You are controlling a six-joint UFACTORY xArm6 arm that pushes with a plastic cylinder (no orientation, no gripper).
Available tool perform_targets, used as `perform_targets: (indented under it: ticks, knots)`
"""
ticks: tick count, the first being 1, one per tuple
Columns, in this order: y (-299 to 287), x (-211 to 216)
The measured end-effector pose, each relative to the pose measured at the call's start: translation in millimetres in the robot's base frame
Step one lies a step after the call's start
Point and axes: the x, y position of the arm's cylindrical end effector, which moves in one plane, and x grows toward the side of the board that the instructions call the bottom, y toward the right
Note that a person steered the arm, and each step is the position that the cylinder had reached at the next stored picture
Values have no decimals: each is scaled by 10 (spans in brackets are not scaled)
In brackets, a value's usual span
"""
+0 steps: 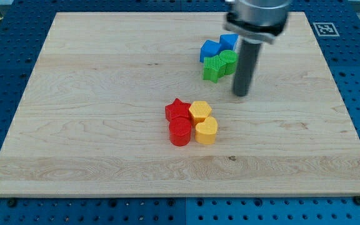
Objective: Place the green star at the center of the board
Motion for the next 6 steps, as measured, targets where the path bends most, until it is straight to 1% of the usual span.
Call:
perform_targets:
  ticks: [1,2,3,4,5,6]
  knots:
    - [361,-123]
    - [307,-607]
    - [124,-807]
    - [-99,-769]
    - [-450,-607]
    - [-757,-324]
